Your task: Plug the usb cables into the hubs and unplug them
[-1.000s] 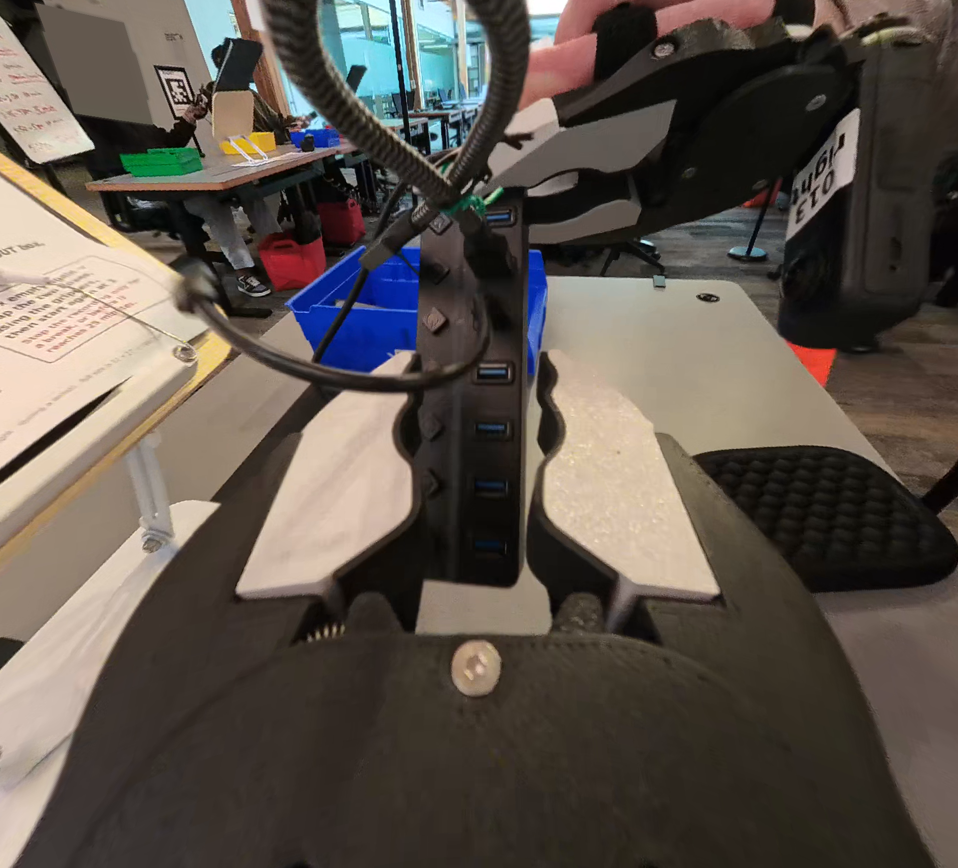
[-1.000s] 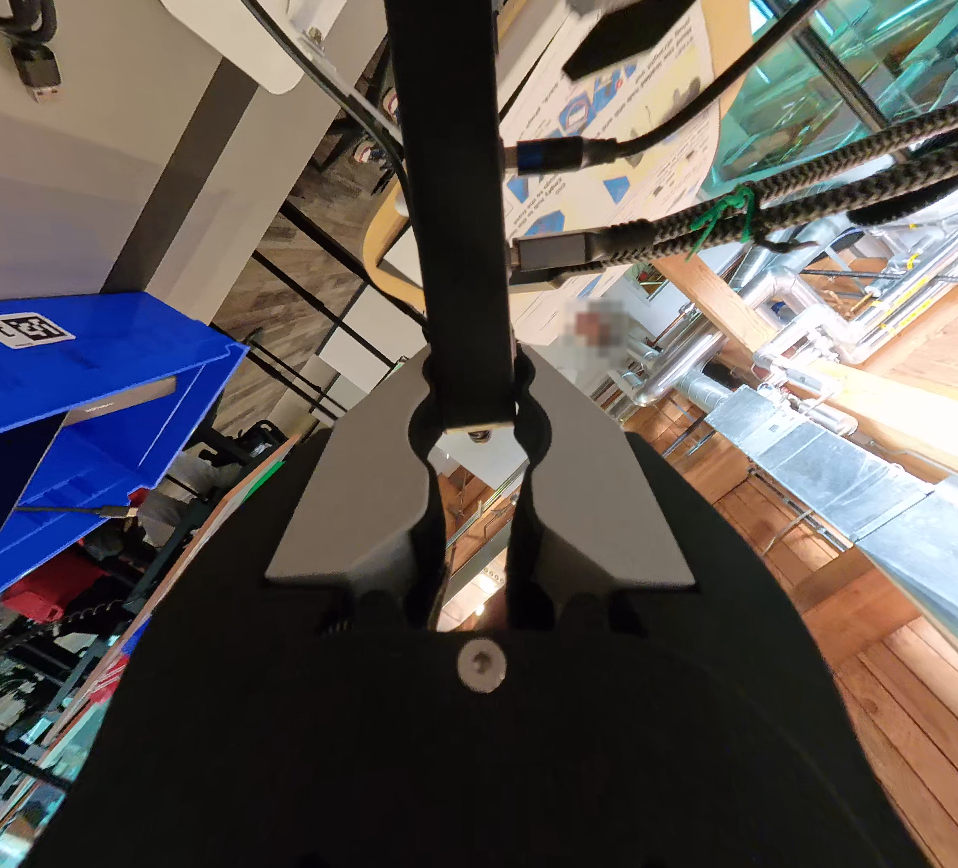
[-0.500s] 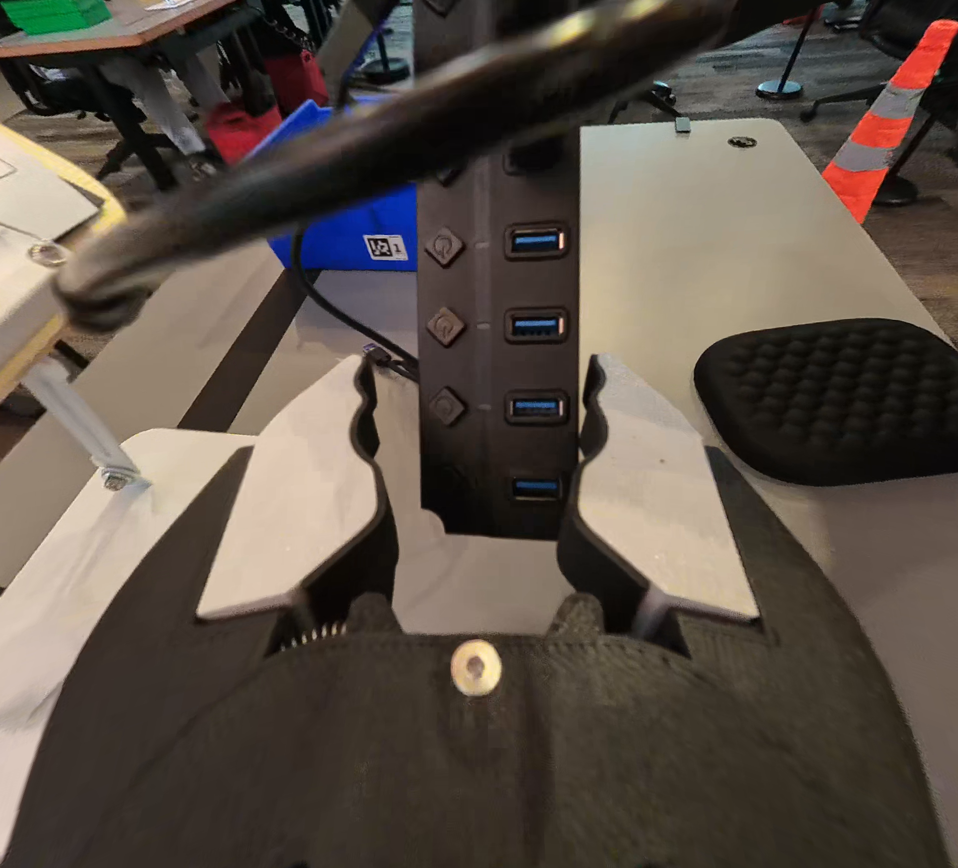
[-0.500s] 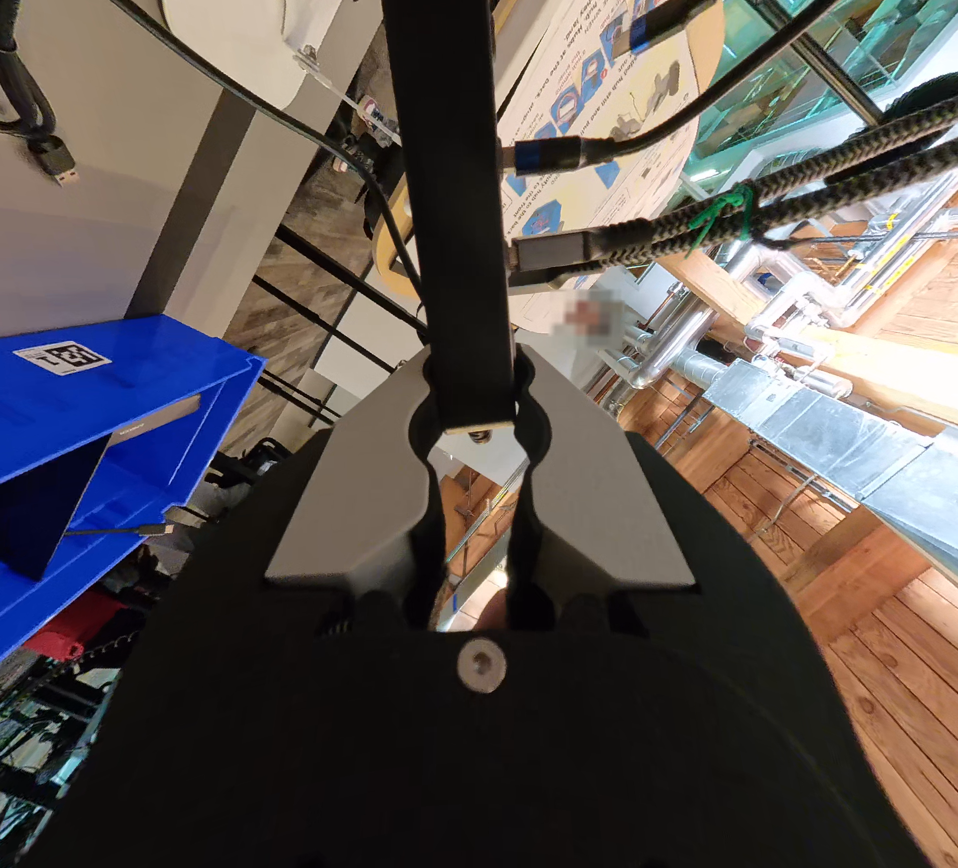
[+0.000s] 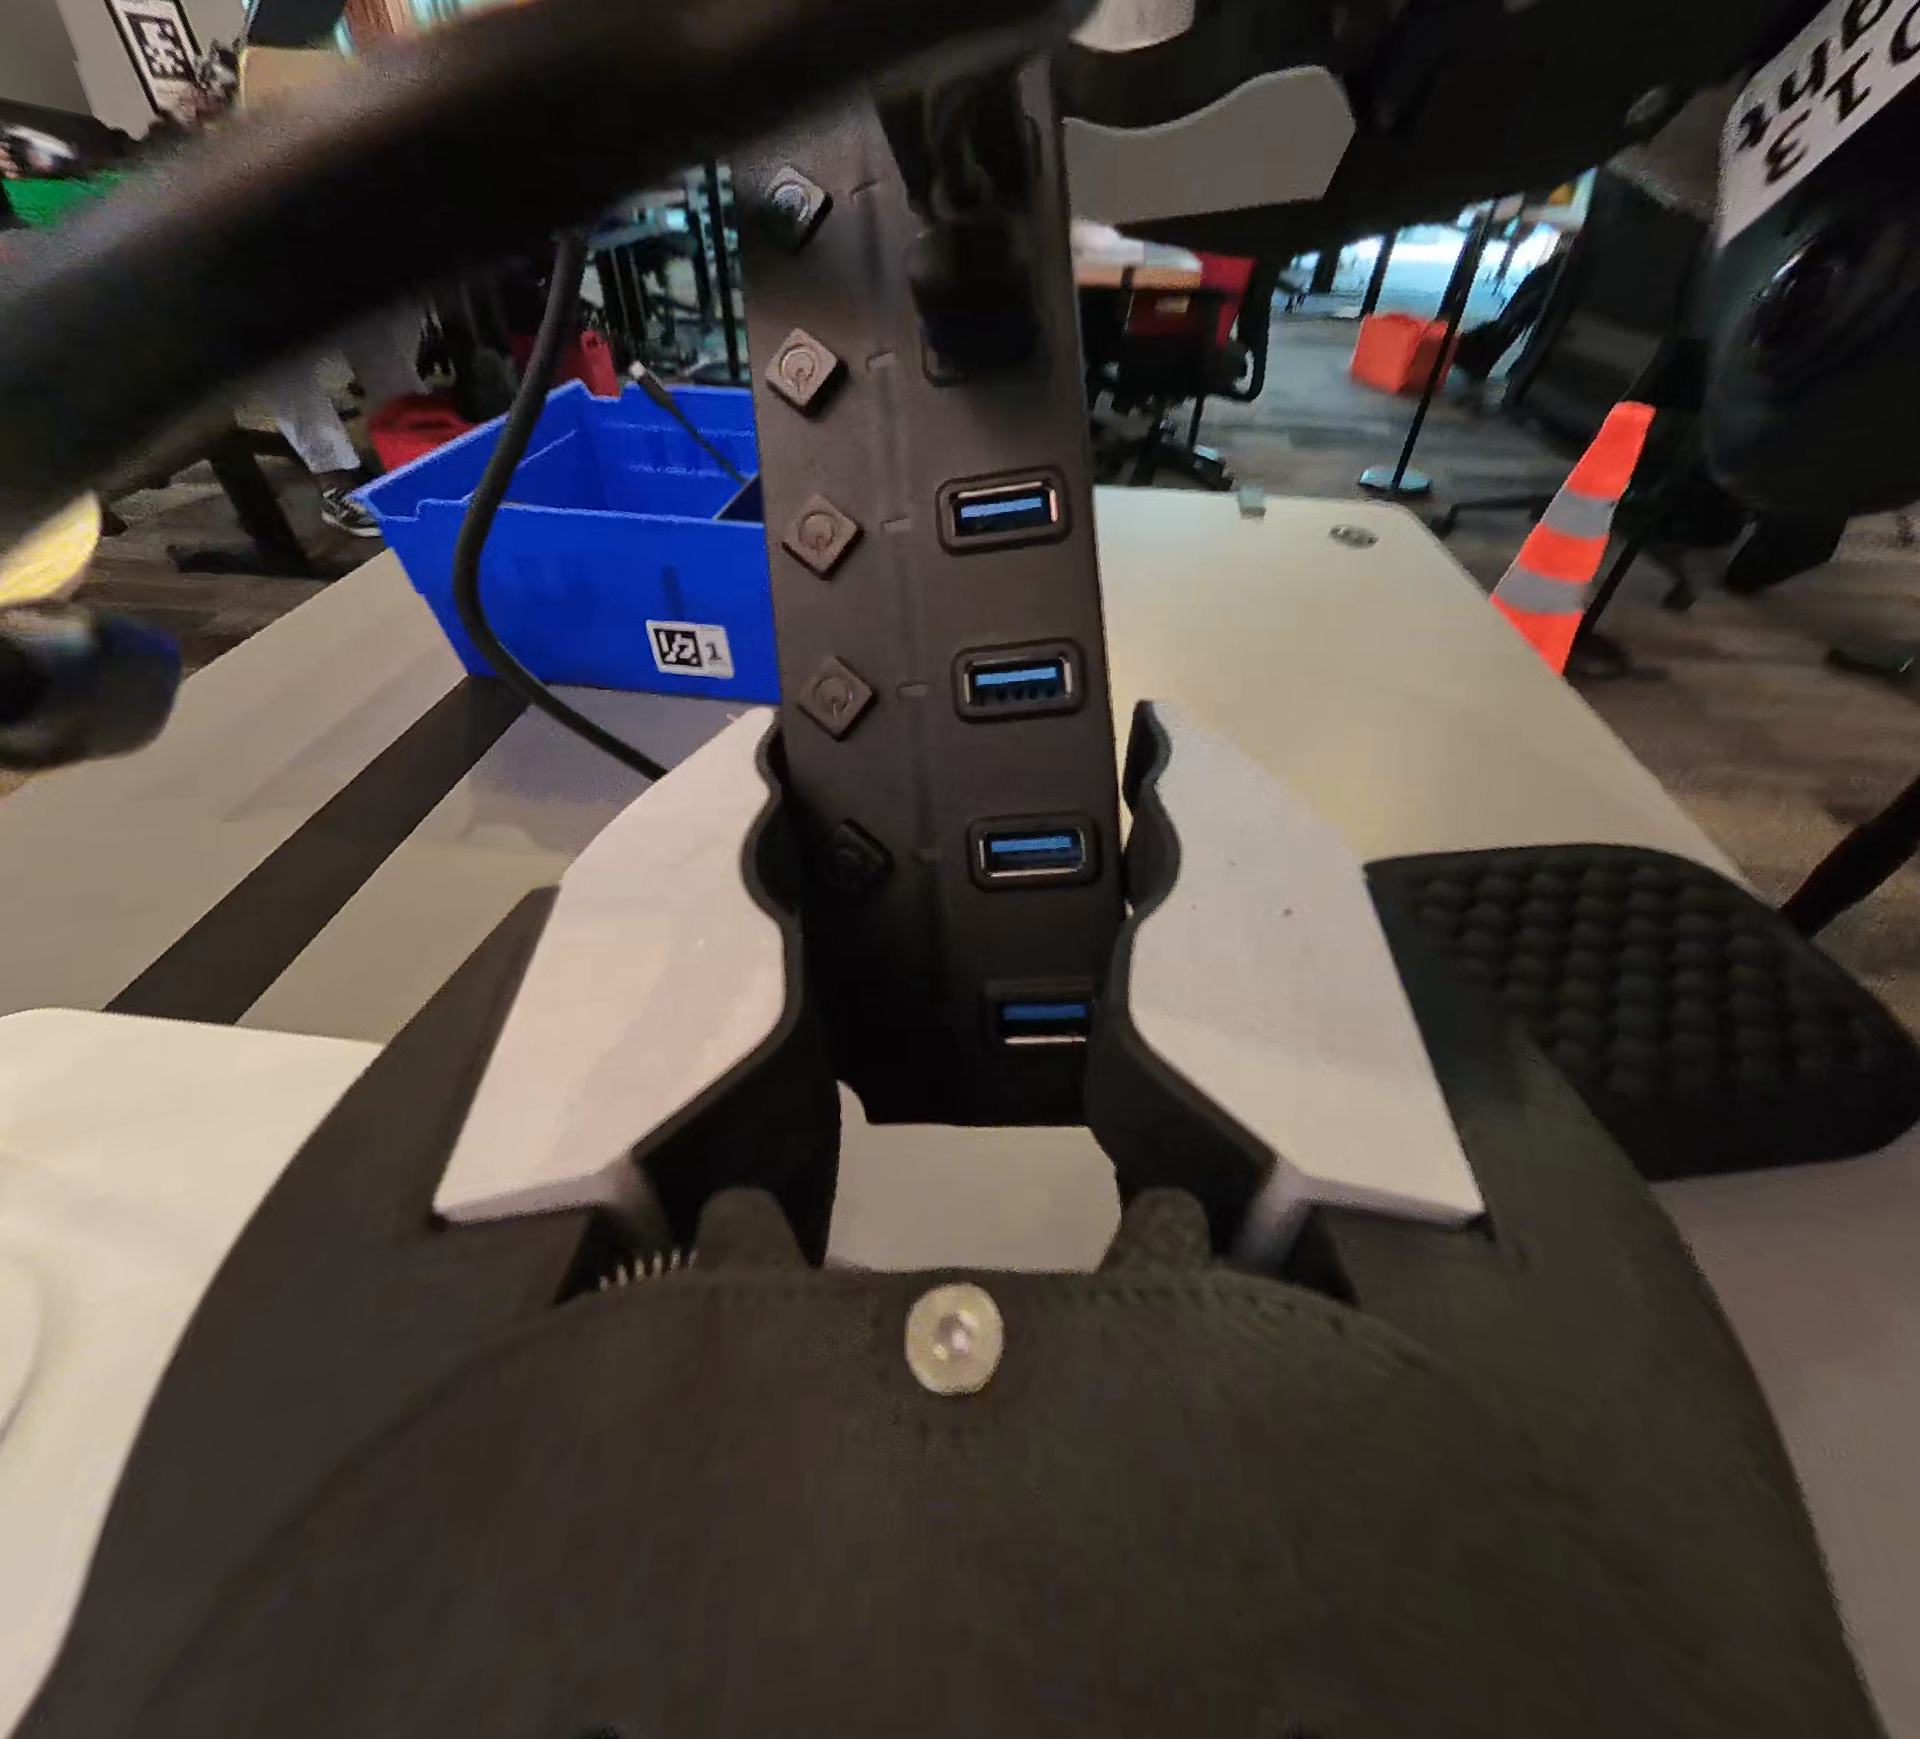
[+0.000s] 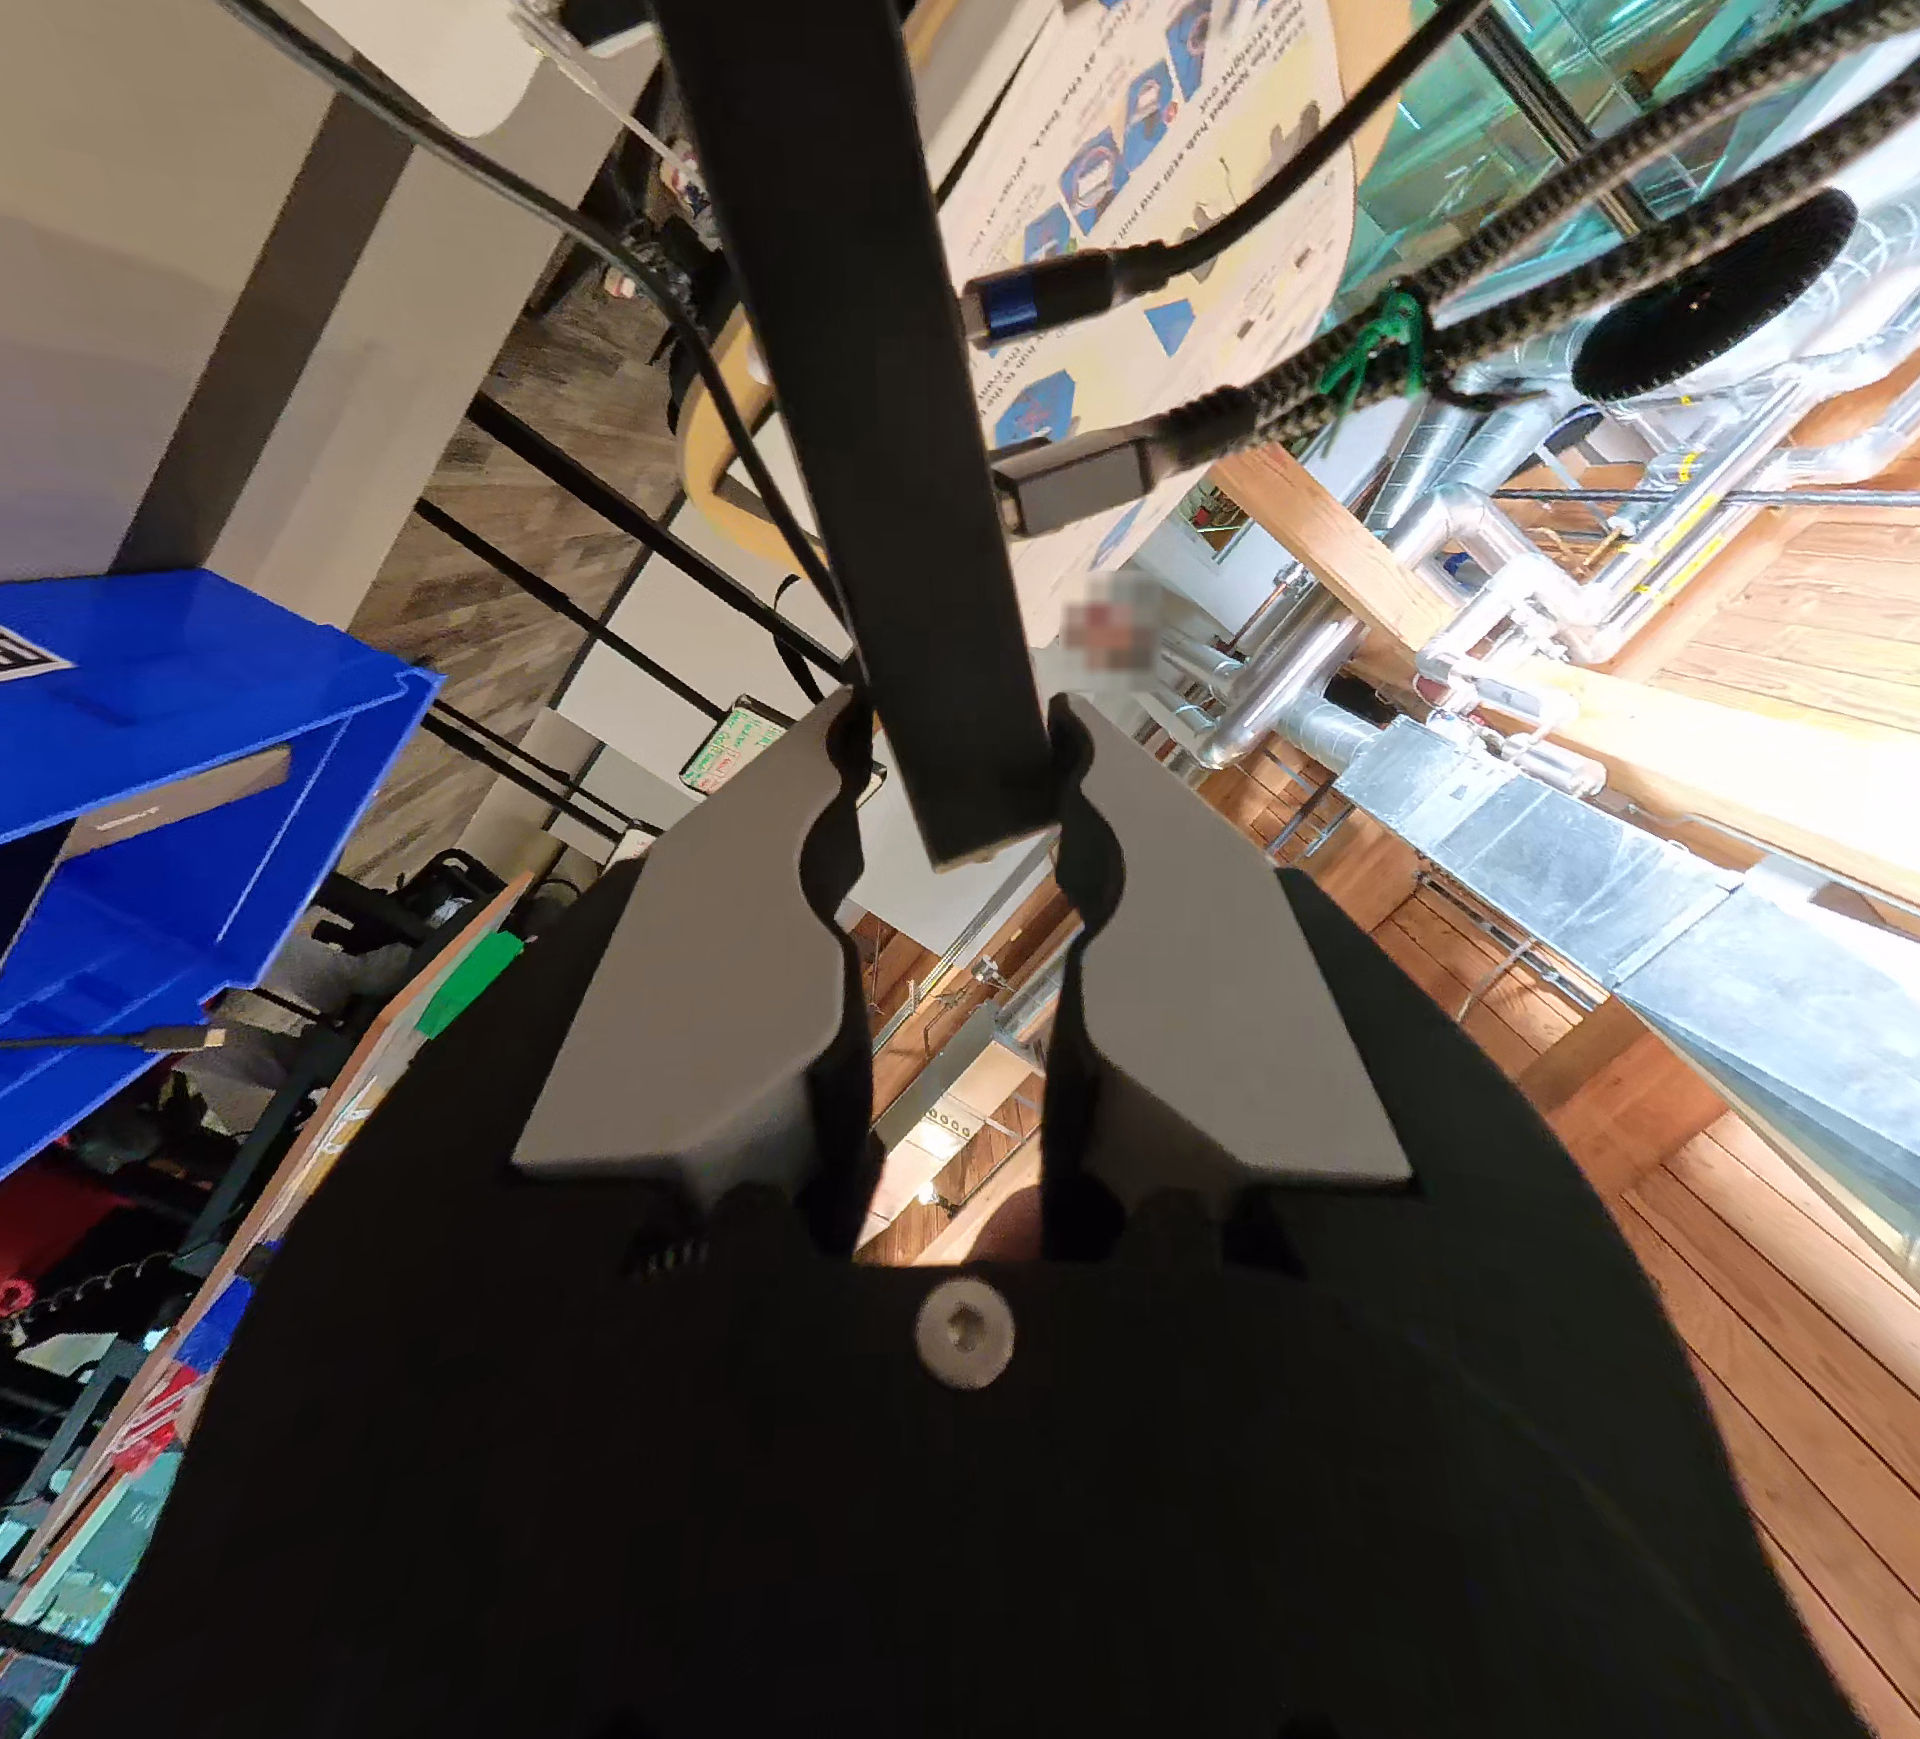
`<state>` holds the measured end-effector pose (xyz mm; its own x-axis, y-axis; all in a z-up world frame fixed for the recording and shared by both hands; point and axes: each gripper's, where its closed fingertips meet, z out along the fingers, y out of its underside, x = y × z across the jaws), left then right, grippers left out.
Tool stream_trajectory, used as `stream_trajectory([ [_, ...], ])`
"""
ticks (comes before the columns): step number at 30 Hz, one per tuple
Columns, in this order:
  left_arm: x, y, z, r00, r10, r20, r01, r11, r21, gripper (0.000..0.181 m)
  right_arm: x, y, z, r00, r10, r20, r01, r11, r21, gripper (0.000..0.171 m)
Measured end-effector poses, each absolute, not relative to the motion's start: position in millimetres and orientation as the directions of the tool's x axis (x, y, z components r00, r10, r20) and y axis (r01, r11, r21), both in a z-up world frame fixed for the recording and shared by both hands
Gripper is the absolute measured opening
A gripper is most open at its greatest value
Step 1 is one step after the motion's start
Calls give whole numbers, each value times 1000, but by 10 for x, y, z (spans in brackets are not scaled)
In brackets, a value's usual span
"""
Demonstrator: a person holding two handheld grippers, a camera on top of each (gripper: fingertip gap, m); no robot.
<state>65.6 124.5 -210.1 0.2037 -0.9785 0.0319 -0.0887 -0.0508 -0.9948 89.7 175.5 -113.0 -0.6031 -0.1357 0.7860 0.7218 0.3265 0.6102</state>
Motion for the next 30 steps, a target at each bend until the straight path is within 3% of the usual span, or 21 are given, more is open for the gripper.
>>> stream_trajectory([
  [5,652,1236,-1977,195,-977,87,26,-84,-996,59,846,1773,-975,-568,-132,812,755,310,578,54],
  [9,623,1248,-1905,193,-975,114,87,-98,-991,59,847,1729,-777,-520,-124,845,795,291,532,62],
  [13,610,1220,-1846,162,-976,149,142,-126,-982,59,903,1632,-670,-404,-39,914,865,308,396,64],
  [16,589,1174,-1777,128,-980,151,180,-127,-976,60,1035,1546,-611,-131,128,983,933,351,79,68],
  [18,574,1119,-1714,93,-985,147,201,-126,-971,59,1107,1489,-695,115,333,936,909,345,-235,87],
  [19,564,1094,-1677,83,-987,140,215,-119,-969,59,1076,1425,-767,245,469,849,844,328,-424,98],
  [21,554,1024,-1594,37,-989,144,246,-130,-961,59,897,1245,-823,434,732,526,567,232,-790,120],
  [22,550,990,-1555,20,-990,141,260,-131,-957,59,818,1186,-820,465,820,335,404,140,-904,132],
  [25,563,885,-1484,-18,-993,120,275,-120,-954,59,688,1245,-894,470,880,69,139,3,-990,144],
  [30,625,799,-1501,-33,-995,89,244,-95,-965,59,342,1215,-979,326,936,-135,-50,-126,-991,145],
])
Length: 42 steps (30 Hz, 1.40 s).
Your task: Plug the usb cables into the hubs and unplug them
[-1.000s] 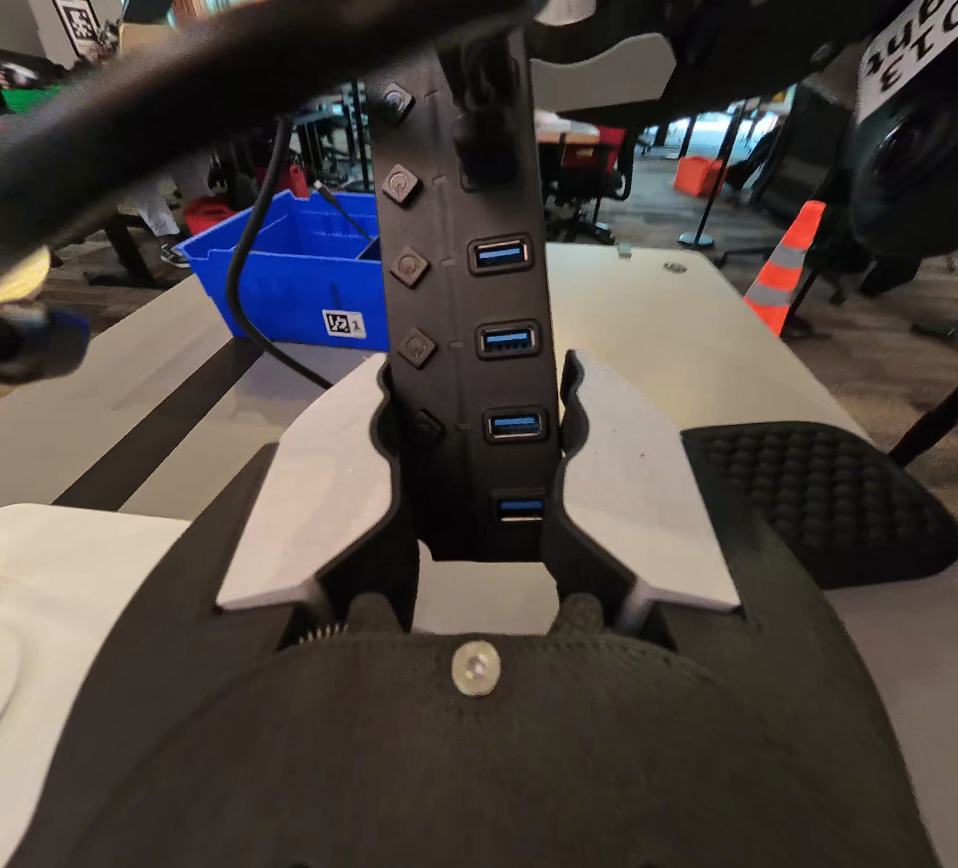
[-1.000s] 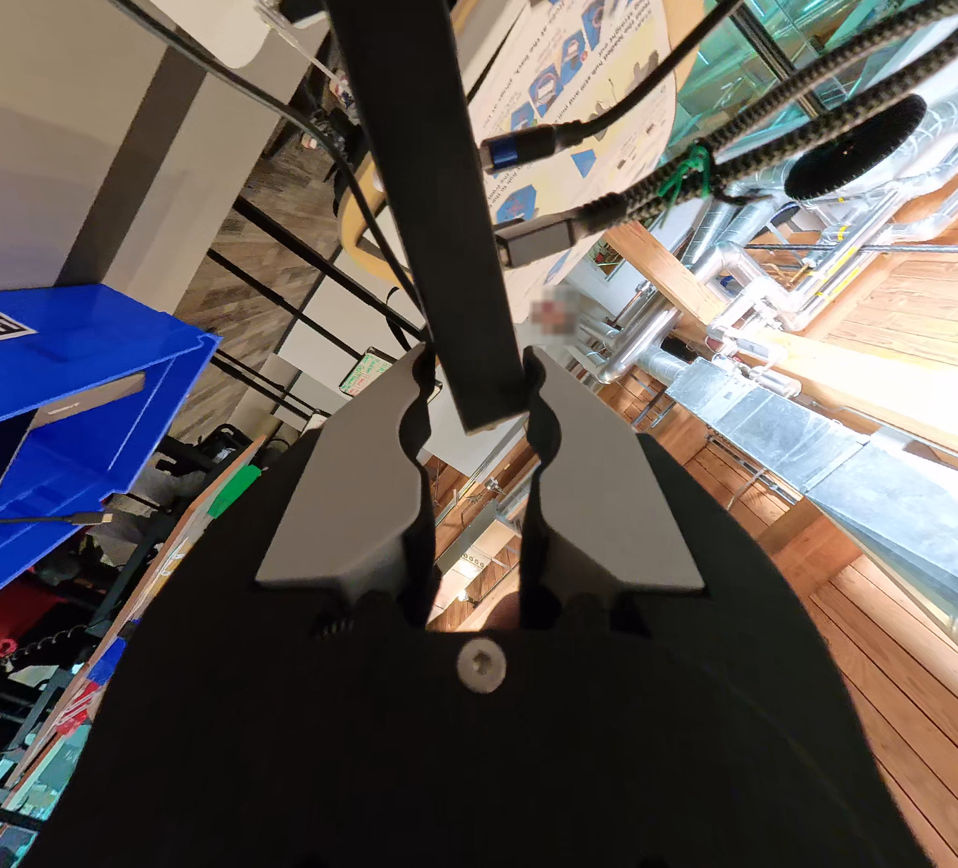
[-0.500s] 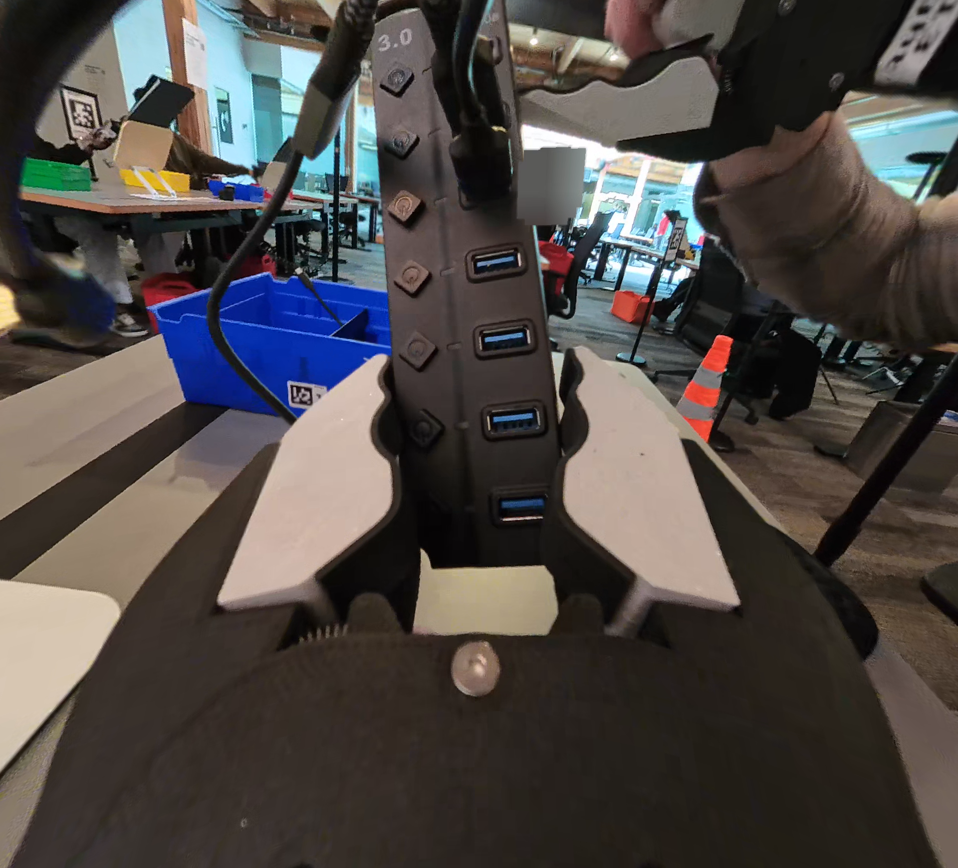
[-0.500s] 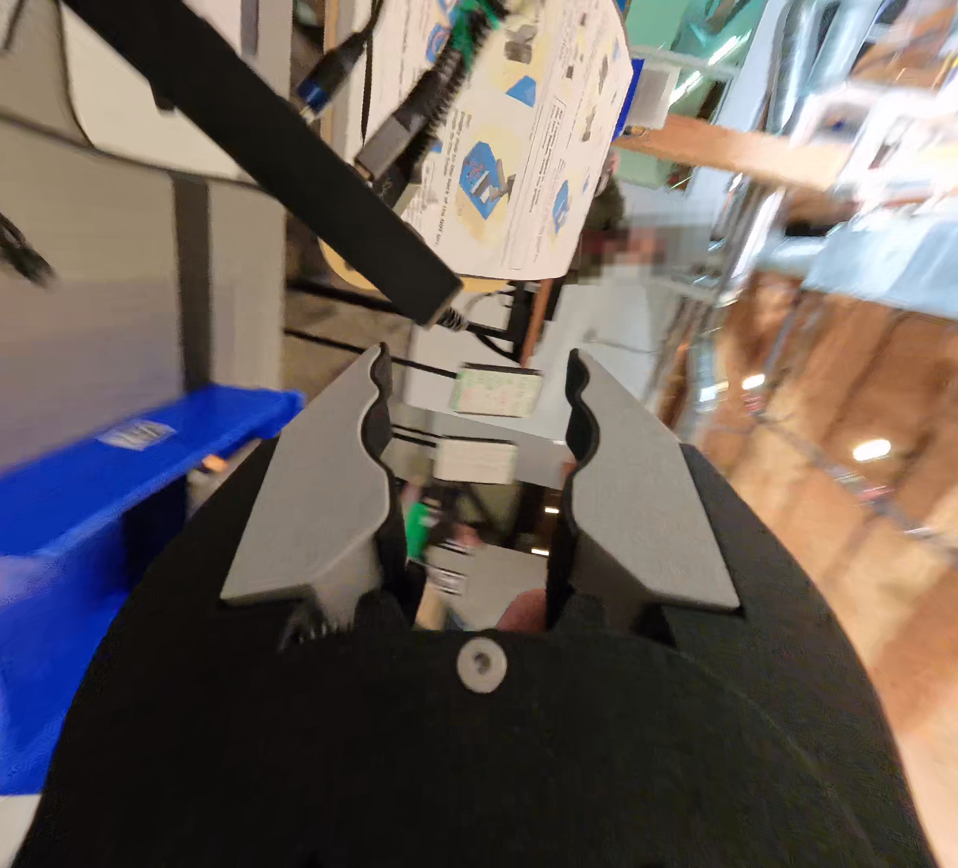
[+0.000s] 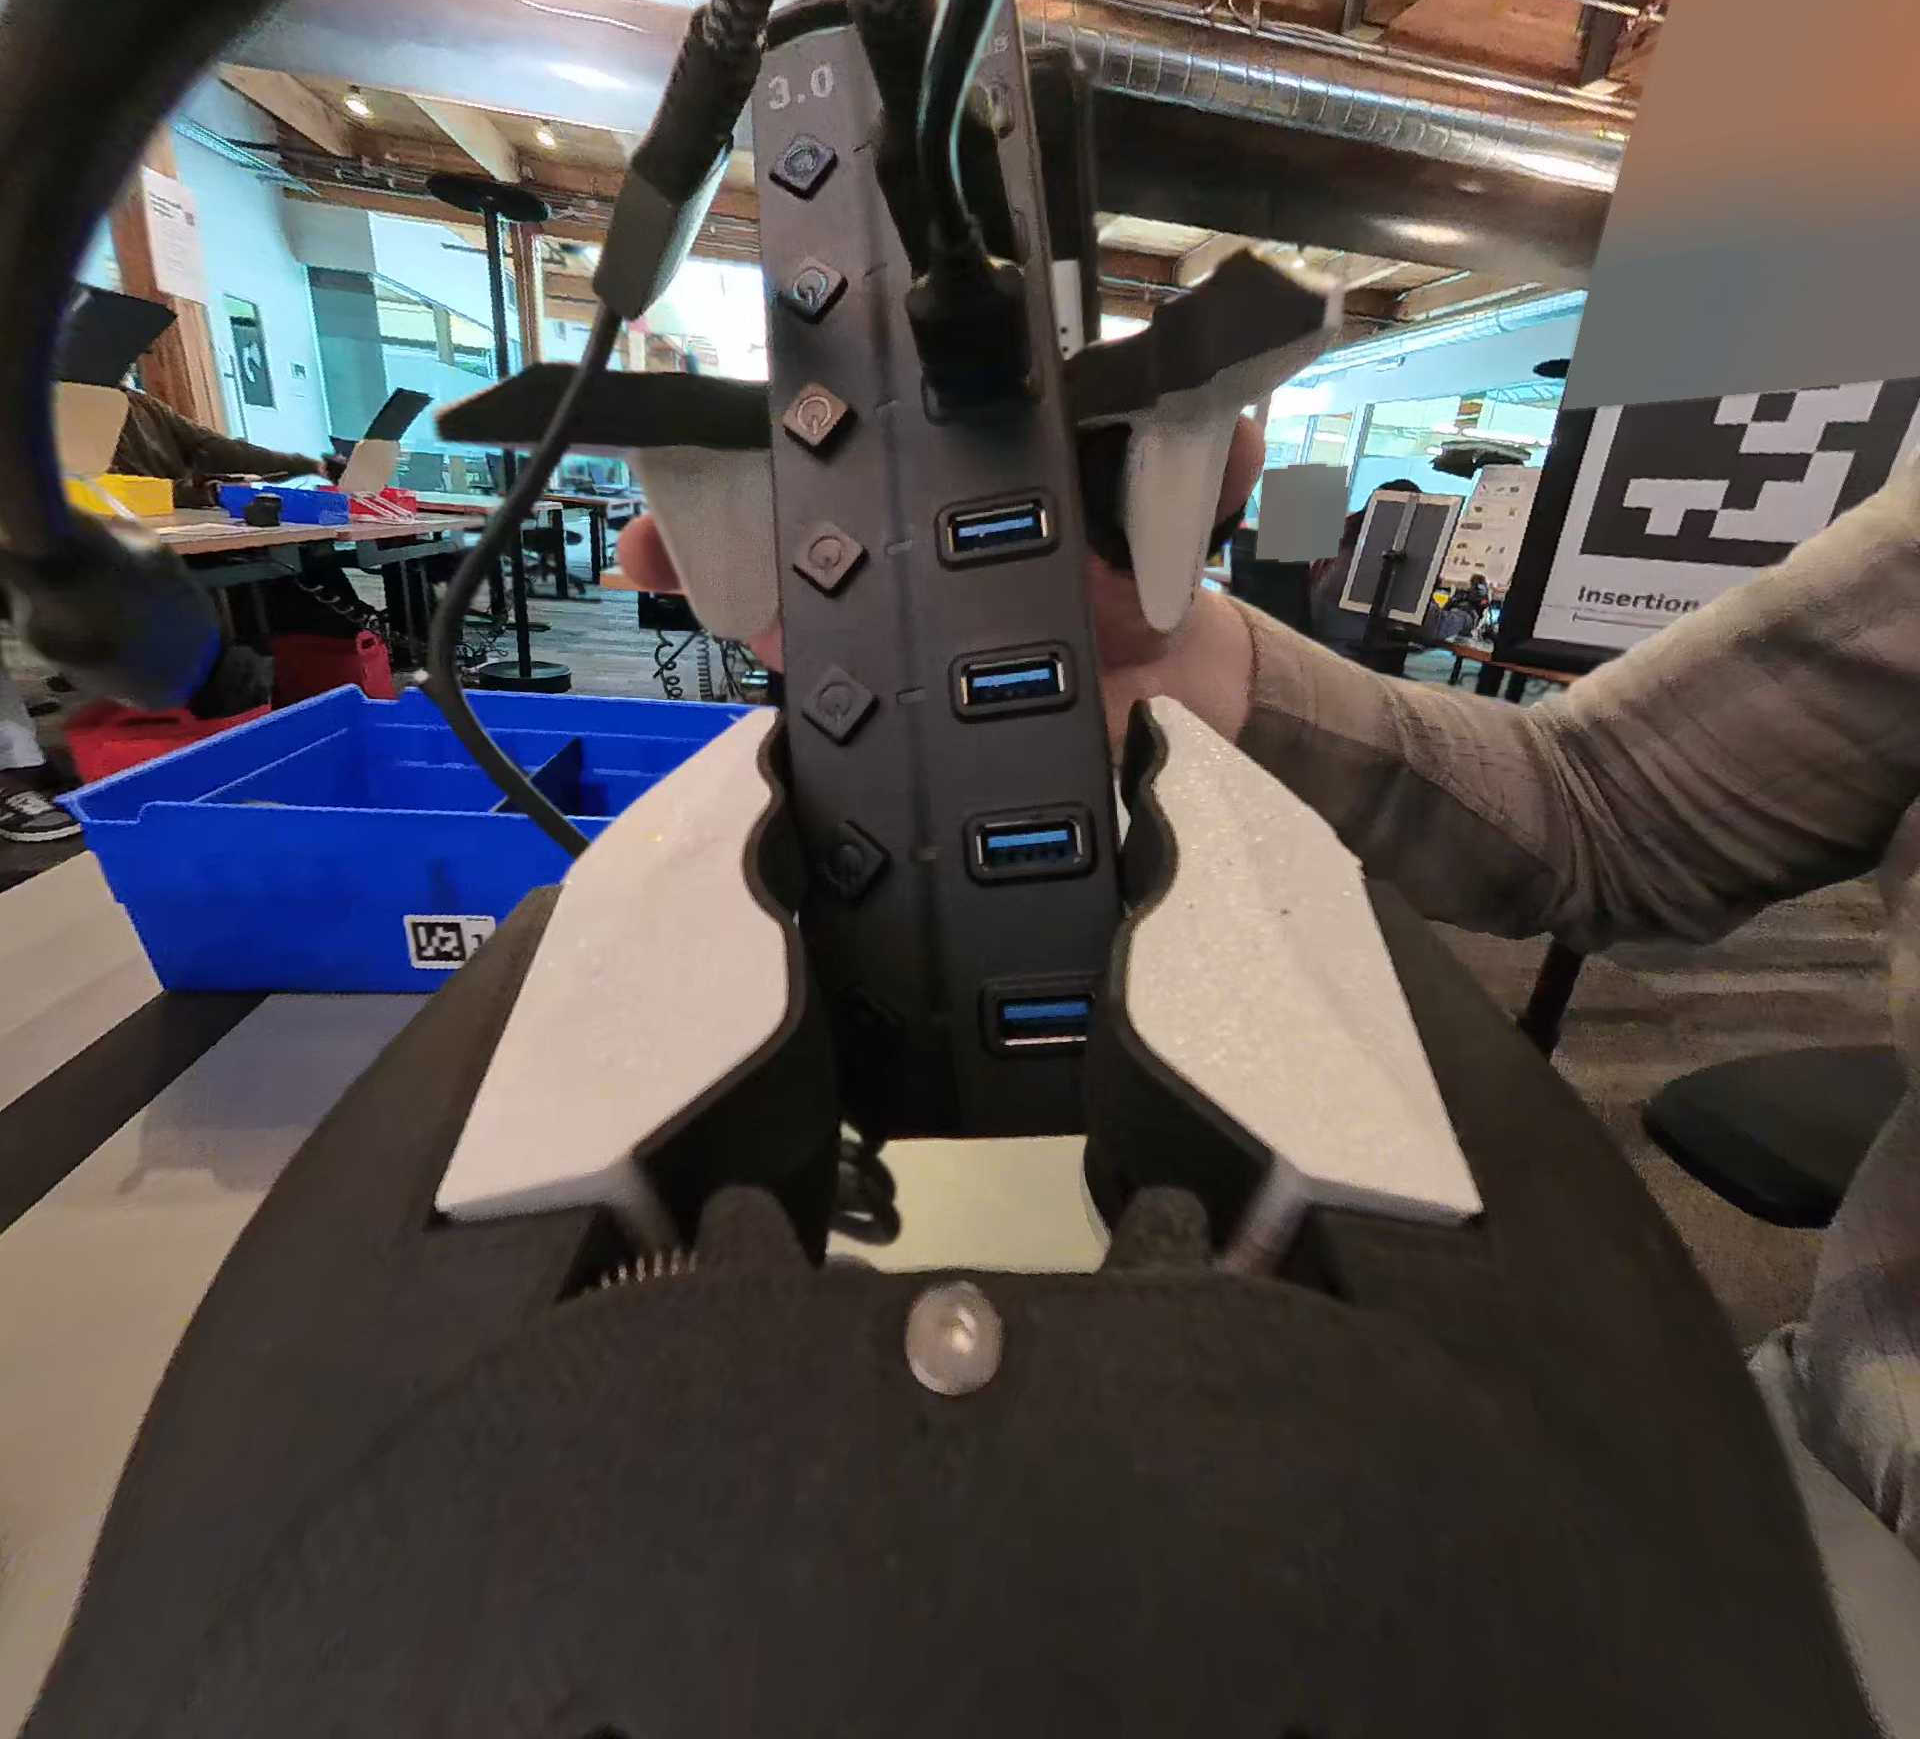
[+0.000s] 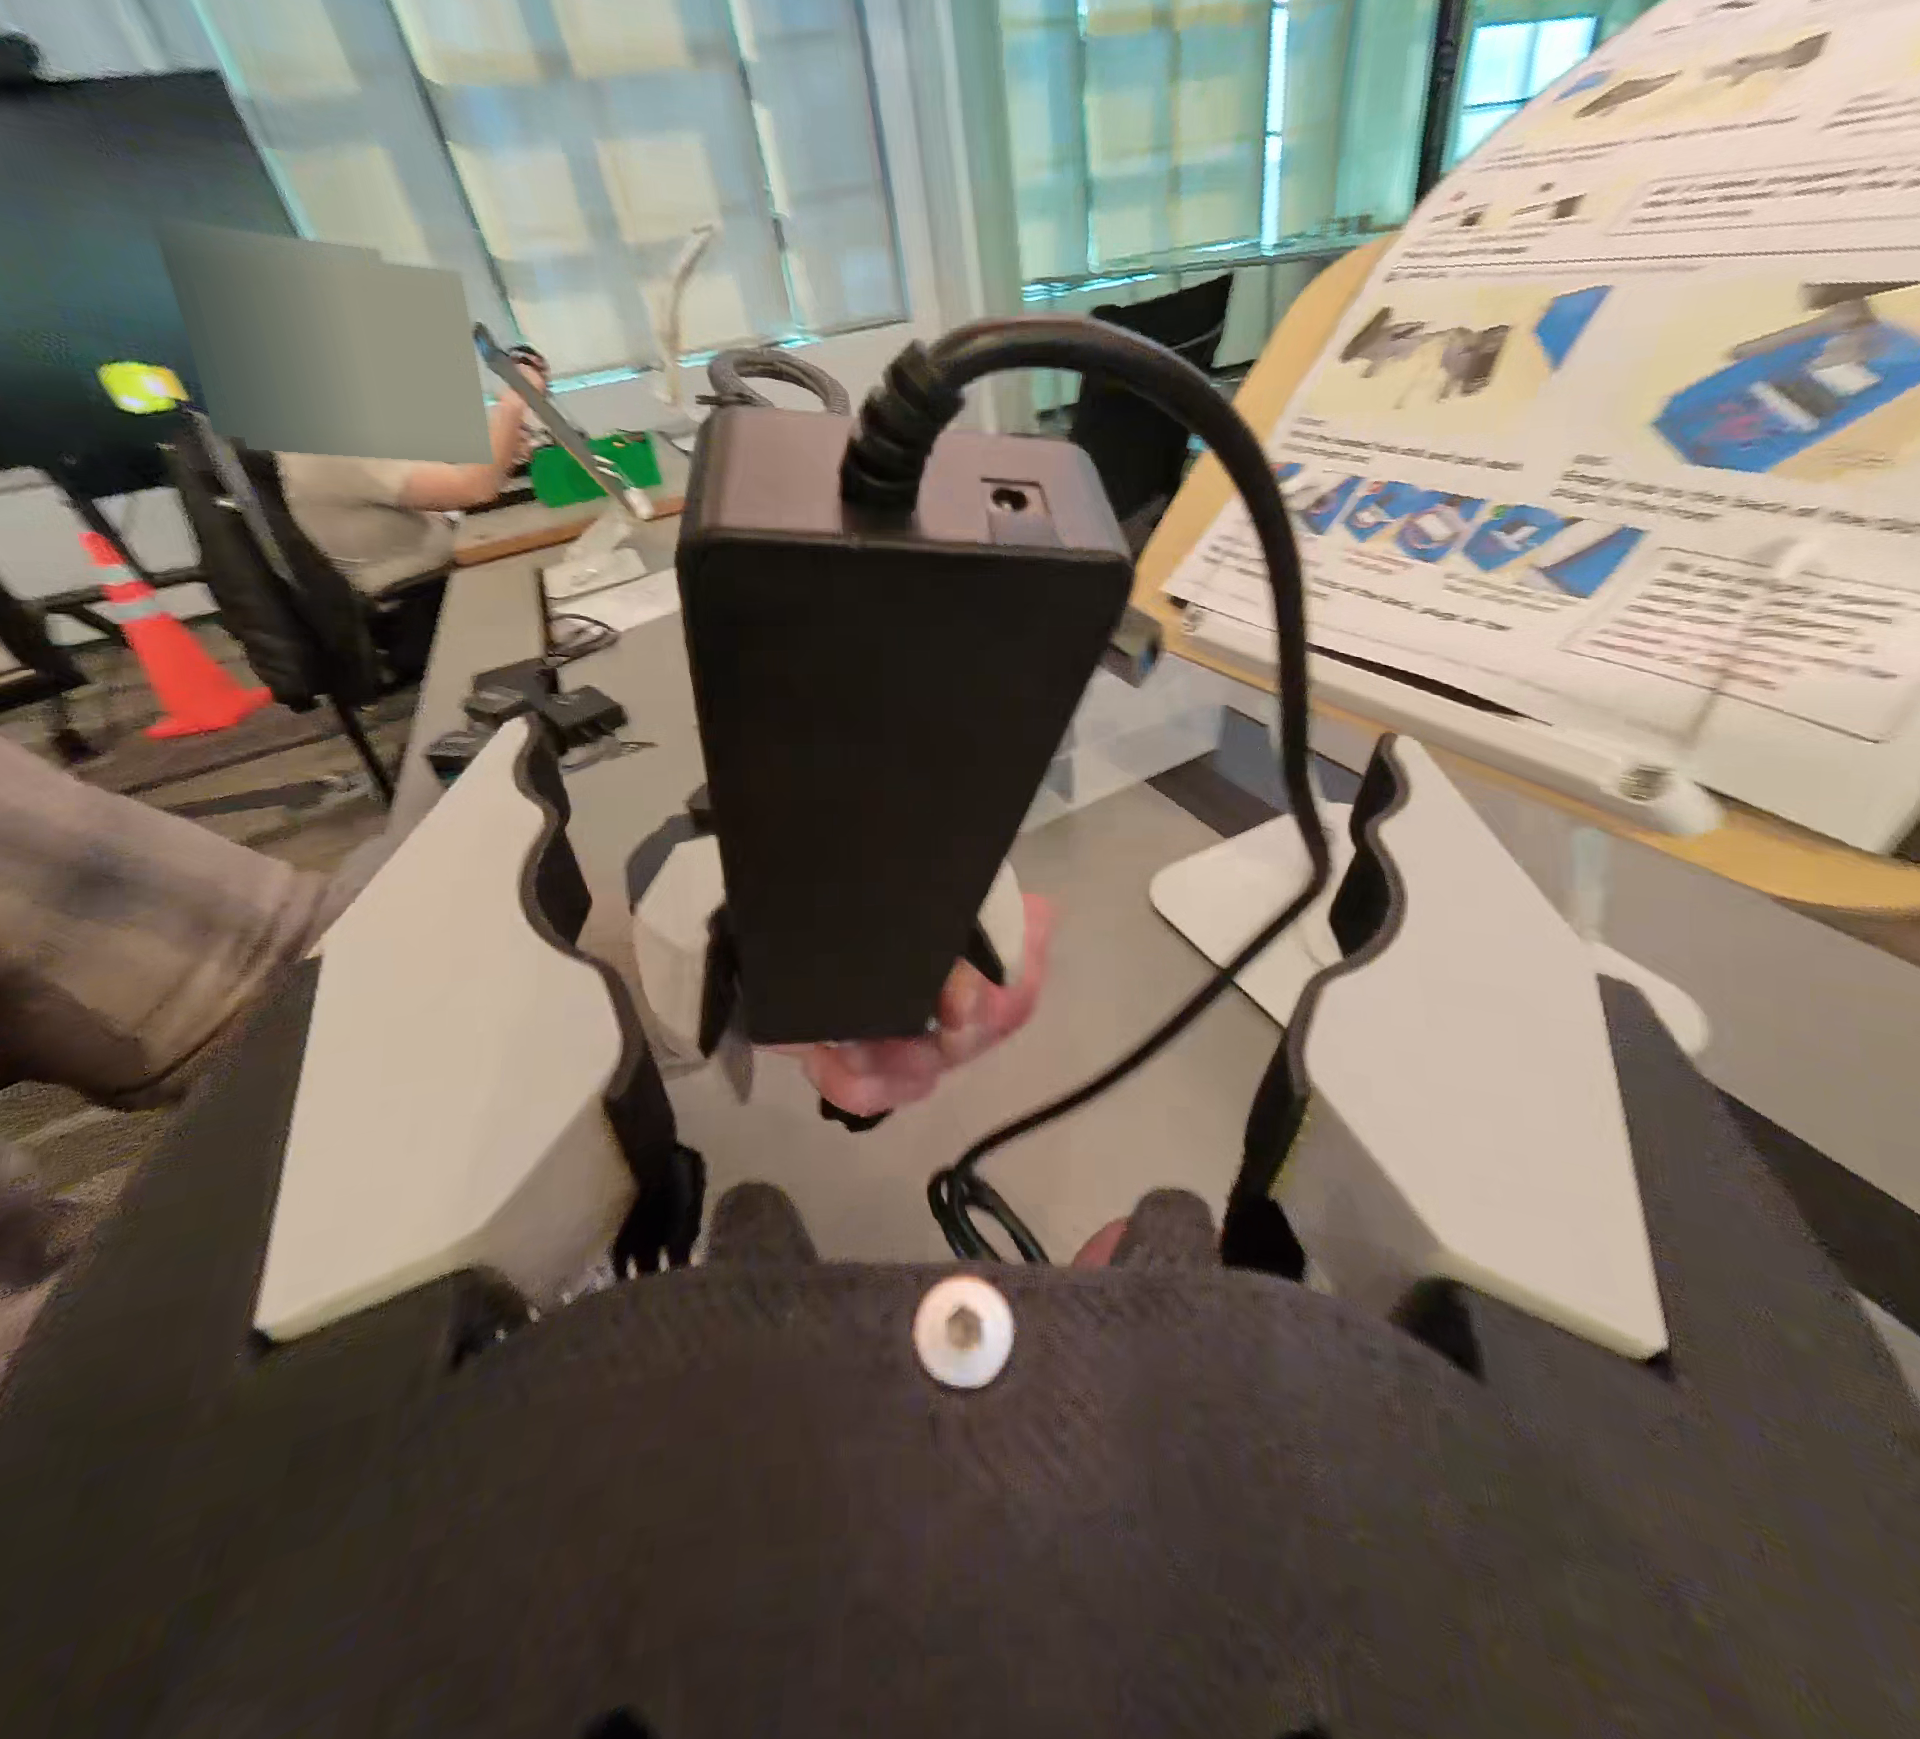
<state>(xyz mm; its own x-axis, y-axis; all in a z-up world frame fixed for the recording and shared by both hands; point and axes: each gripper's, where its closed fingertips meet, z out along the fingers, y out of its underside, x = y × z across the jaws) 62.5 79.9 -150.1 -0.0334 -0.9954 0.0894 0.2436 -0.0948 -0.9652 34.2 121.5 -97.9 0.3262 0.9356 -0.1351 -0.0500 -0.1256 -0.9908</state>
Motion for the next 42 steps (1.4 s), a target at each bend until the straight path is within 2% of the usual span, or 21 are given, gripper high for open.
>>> stream_trajectory([
  [2,650,795,-1548,-31,-996,82,221,-87,-971,59,238,1166,-999,281,950,-134,-57,-123,-991,140],
  [4,668,766,-1582,-50,-996,78,211,-87,-974,59,190,1154,-1017,277,955,-102,-54,-90,-994,116],
  [5,675,760,-1589,-56,-995,83,212,-93,-973,60,183,1166,-1035,282,954,-100,-53,-89,-995,98],
  [10,670,804,-1621,-38,-995,88,209,-94,-973,59,142,1121,-1037,249,959,-136,-103,-114,-988,66],
  [11,666,810,-1624,-33,-996,84,209,-89,-974,59,136,1108,-1032,244,959,-141,-115,-116,-987,64],
  [20,677,773,-1545,-21,-998,57,200,-60,-978,57,207,1048,-877,315,946,-72,-140,-29,-990,63],
  [24,468,915,-1392,-6,-995,101,307,-98,-947,70,465,1122,-604,392,920,-28,-151,34,-988,63],
  [27,343,1158,-1503,76,-988,136,303,-107,-947,64,719,1212,-318,451,892,22,-137,94,-986,63],
  [31,288,1385,-1734,162,-971,175,269,-127,-955,54,1055,1397,92,517,850,98,-94,169,-981,63],
  [37,325,1410,-1762,171,-966,196,272,-145,-951,63,1541,1843,666,632,739,233,32,276,-961,64],
  [42,340,1445,-1835,188,-962,200,252,-150,-956,62,1954,2389,726,704,641,306,151,285,-946,63],
])
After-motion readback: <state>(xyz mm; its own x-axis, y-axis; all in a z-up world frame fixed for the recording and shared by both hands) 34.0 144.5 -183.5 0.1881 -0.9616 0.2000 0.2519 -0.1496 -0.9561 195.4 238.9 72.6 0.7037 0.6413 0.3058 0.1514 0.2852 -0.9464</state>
